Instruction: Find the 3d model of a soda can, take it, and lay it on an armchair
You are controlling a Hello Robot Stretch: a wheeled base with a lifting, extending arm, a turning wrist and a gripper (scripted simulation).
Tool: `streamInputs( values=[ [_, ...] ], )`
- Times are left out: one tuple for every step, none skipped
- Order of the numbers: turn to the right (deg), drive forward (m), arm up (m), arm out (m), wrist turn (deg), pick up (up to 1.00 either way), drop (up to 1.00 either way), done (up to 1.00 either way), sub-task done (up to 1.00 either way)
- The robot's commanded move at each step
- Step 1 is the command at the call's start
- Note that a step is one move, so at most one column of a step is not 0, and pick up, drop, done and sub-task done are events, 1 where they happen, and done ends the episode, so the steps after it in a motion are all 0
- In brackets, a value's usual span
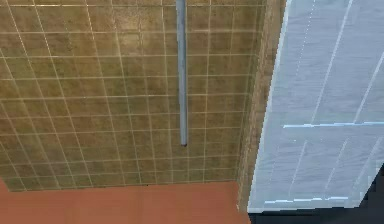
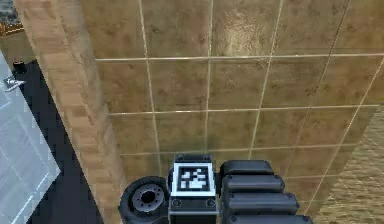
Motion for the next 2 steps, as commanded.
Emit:
streamInputs(
  values=[
    [-9.0,0.00,0.00,0.00,0.0,0.00,0.00,0.00,0.00],
    [0.0,0.20,0.00,0.00,0.0,0.00,0.00,0.00,0.00]
  ],
)
